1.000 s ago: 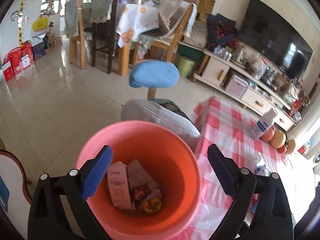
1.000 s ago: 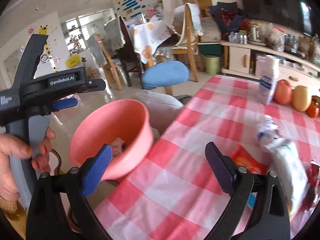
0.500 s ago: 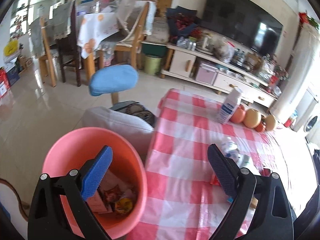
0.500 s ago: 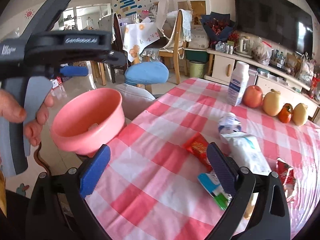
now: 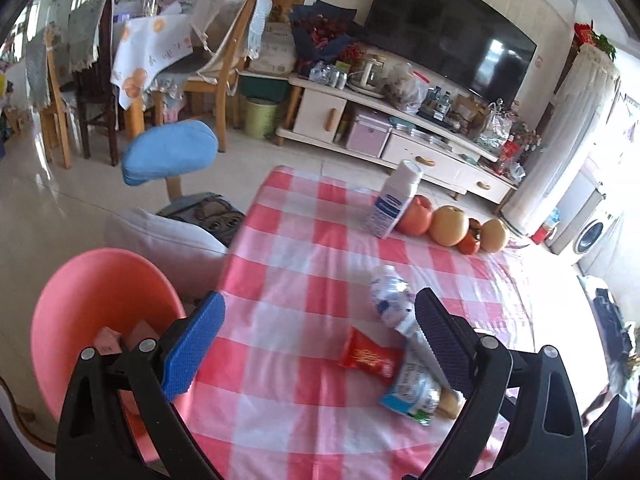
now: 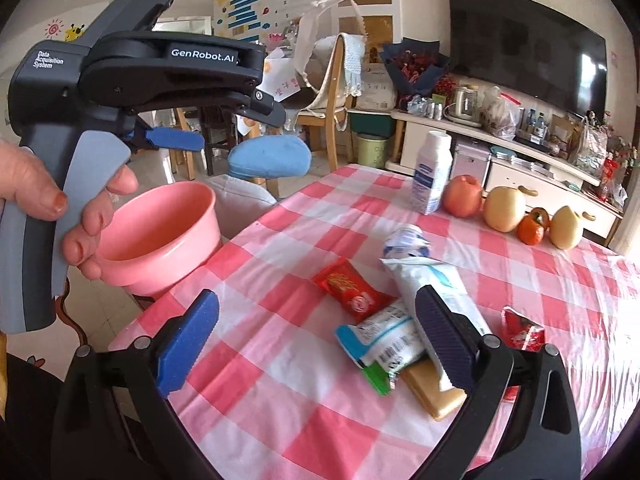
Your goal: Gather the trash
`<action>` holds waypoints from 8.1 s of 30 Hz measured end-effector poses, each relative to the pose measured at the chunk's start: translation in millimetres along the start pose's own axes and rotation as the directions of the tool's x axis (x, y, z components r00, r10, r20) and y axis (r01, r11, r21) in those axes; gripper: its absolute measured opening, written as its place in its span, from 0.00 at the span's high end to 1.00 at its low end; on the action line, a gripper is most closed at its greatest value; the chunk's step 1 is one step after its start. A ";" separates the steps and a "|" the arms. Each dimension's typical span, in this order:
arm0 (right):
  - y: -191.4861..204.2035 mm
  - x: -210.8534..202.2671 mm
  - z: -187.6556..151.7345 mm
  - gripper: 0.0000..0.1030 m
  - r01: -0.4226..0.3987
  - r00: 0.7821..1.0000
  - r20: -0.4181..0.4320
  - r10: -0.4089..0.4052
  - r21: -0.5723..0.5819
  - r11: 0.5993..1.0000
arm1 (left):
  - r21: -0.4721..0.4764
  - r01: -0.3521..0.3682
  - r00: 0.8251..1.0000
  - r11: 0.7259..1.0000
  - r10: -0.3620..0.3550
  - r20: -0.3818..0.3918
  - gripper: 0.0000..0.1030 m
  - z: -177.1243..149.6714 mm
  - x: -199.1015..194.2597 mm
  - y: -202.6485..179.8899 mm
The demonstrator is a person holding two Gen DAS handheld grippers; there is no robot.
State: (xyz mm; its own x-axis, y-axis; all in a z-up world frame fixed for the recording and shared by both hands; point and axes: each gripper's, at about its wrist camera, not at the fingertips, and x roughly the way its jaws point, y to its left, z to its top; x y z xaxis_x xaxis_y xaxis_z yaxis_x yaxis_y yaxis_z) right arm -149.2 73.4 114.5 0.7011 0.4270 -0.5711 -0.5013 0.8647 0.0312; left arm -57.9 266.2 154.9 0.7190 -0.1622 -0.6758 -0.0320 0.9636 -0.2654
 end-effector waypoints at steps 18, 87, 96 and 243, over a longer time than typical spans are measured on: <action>-47.2 -32.0 -18.7 0.04 0.089 0.995 0.045 -0.088 -0.020 0.996 | 0.186 -0.052 0.999 0.981 0.052 0.002 0.08 -10.2 16.6 -81.2; -214.1 15.3 -69.6 0.04 0.156 0.936 -0.349 -0.045 0.298 0.942 | 0.282 -0.196 0.912 0.939 0.280 -0.301 0.21 -83.5 185.2 -215.9; -217.3 27.8 -70.3 0.04 0.155 0.938 -0.345 -0.045 0.299 0.941 | 0.236 -0.130 0.930 0.963 0.201 -0.309 0.23 -77.0 171.4 -202.4; -123.3 -2.2 -30.1 0.45 -0.071 0.985 -0.143 0.095 0.164 0.984 | -0.017 -0.360 0.890 0.933 0.339 -0.305 0.08 -62.8 161.2 -8.6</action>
State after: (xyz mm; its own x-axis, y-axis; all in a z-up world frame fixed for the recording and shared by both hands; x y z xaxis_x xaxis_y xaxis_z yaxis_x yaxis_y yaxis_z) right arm -104.2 -42.1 87.2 0.5706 0.4650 -0.6769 -0.4601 0.8638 0.2055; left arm 14.6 218.4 5.1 0.4173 0.1170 -0.9012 -0.3007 0.9536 -0.0154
